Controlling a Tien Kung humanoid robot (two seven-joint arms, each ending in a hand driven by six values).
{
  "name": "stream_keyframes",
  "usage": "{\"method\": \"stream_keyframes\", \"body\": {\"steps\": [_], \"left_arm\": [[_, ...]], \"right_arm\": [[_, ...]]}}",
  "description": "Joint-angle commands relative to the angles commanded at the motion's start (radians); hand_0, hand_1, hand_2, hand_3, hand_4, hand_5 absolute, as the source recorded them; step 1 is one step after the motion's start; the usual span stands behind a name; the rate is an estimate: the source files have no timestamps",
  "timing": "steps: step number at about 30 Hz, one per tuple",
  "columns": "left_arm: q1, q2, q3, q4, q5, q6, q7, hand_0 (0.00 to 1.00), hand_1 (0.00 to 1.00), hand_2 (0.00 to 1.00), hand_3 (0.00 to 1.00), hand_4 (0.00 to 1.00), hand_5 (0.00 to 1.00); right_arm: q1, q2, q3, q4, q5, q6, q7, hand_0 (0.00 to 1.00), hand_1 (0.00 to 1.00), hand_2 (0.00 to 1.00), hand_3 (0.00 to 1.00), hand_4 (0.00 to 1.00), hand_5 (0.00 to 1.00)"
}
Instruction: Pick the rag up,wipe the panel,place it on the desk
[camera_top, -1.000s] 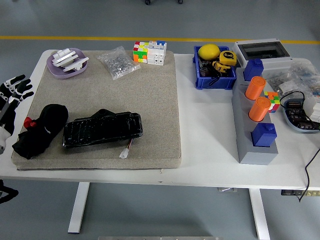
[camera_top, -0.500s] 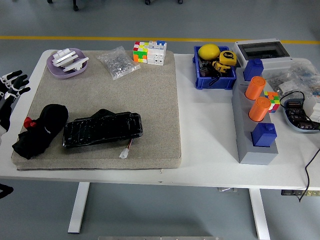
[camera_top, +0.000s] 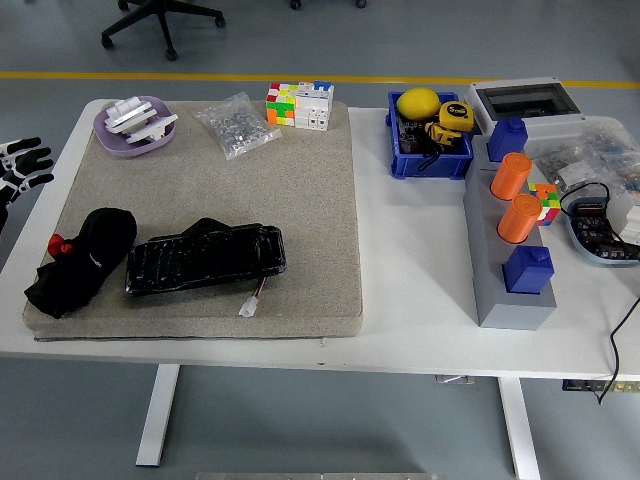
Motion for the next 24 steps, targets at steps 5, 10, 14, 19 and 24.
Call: {"method": "stream_keyframes", "body": {"steps": [5,10,14,19,24], "left_arm": [[0.026,-0.030,0.001,-0.020,-0.001,-0.006,-0.012,0.699,0.759,0.740,0.735,0.998,0.541],[0.050,-0.056,-0.001,-0.041,-0.013,-0.009,-0.038,0.702,0.759,0.740,0.732,0.998,0.543],[0.052,-0.069,-0.004,-0.038,-0.022,-0.005,-0.054,0.702,0.759,0.740,0.732,0.998,0.543],[0.041,-0.087,-0.006,-0.014,-0.032,-0.002,-0.073,0.703,0.762,0.738,0.731,0.986,0.525],[0.028,-0.101,-0.004,0.006,-0.038,0.002,-0.086,0.703,0.761,0.736,0.729,0.978,0.516]], "right_arm": [[-0.003,0.001,-0.003,0.000,0.005,-0.001,0.000,0.732,0.616,0.611,0.582,0.998,0.464],[-0.007,0.003,0.001,0.000,0.003,-0.002,0.000,0.733,0.616,0.611,0.581,0.998,0.465],[-0.008,0.005,0.004,0.000,0.000,-0.003,-0.001,0.733,0.616,0.611,0.581,0.998,0.465],[-0.007,0.006,0.022,0.000,-0.019,-0.002,0.000,0.732,0.616,0.611,0.582,0.998,0.465],[-0.007,0.006,0.031,0.000,-0.028,-0.003,-0.001,0.732,0.616,0.610,0.583,0.998,0.467]]}}
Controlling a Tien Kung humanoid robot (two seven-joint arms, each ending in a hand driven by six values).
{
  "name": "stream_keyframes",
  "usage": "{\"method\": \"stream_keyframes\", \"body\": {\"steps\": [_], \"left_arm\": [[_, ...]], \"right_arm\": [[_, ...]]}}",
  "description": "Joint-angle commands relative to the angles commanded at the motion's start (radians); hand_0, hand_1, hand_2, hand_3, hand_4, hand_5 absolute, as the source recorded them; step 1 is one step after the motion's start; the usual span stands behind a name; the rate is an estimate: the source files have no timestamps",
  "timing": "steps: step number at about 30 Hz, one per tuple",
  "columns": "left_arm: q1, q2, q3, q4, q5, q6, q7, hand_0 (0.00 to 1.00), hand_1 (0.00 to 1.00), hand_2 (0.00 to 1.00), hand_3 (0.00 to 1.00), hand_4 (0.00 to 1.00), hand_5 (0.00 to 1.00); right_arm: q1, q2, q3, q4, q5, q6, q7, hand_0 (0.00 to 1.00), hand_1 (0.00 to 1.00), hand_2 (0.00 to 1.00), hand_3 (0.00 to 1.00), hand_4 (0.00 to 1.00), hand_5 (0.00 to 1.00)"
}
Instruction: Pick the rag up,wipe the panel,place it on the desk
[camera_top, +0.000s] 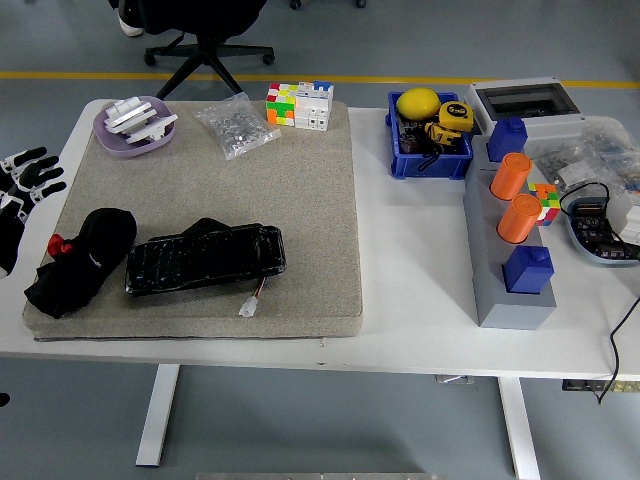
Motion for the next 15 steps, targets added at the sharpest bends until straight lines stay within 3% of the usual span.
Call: {"method": "stream_keyframes", "body": {"steps": [11,15], "left_arm": [[-0.011,-0.006,-0.005,0.012,0.002,0.007,-0.014,0.709,0.763,0.735,0.716,0.970,0.502],[-0.016,-0.006,-0.007,0.003,0.029,0.029,-0.043,0.709,0.763,0.735,0.716,0.970,0.502]], "right_arm": [[-0.002,0.000,-0.004,0.000,0.005,-0.003,-0.001,0.733,0.616,0.611,0.583,0.998,0.469],[-0.002,0.000,-0.003,0.000,0.003,-0.003,-0.002,0.733,0.616,0.611,0.583,0.998,0.469]]}}
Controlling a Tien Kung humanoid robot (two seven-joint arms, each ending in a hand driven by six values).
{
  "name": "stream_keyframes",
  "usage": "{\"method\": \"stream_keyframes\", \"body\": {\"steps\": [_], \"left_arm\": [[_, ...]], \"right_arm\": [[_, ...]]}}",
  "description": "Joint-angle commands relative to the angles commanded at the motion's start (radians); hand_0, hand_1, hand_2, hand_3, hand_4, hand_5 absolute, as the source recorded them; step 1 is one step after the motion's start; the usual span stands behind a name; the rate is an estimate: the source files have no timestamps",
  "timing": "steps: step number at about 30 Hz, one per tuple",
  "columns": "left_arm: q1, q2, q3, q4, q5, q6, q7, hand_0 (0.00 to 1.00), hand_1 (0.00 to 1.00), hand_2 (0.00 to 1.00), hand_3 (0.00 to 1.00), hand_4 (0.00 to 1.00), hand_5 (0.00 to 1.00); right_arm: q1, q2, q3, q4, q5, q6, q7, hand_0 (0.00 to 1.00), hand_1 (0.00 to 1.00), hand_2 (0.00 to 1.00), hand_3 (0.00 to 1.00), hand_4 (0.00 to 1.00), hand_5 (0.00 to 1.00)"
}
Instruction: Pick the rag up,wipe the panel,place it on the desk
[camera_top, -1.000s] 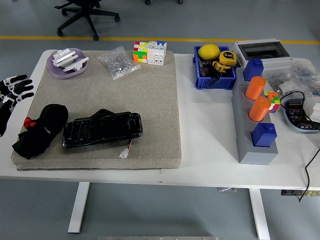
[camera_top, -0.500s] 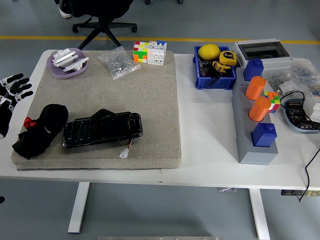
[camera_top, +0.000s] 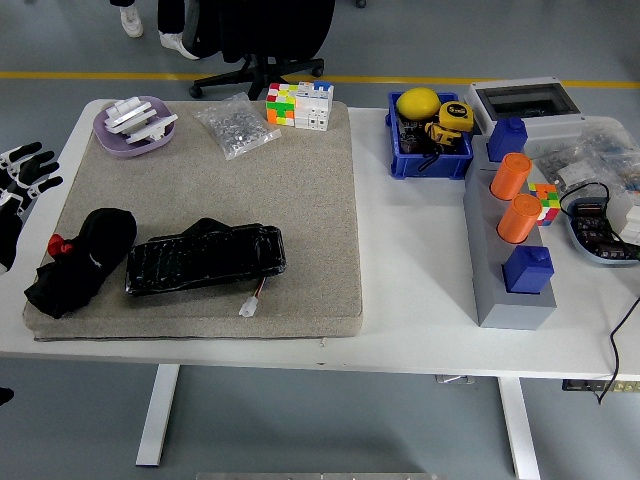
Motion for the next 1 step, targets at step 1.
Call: {"method": "stream_keyframes", "body": {"steps": [1], "left_arm": [[-0.002,-0.001,0.000,0.000,0.010,0.008,-0.010,0.709,0.763,0.735,0.716,0.970,0.502]], "right_arm": [[0.000,0.000,0.000,0.000,0.000,0.000,0.000,0.733,0.616,0.611,0.583,0.998,0.469]]}}
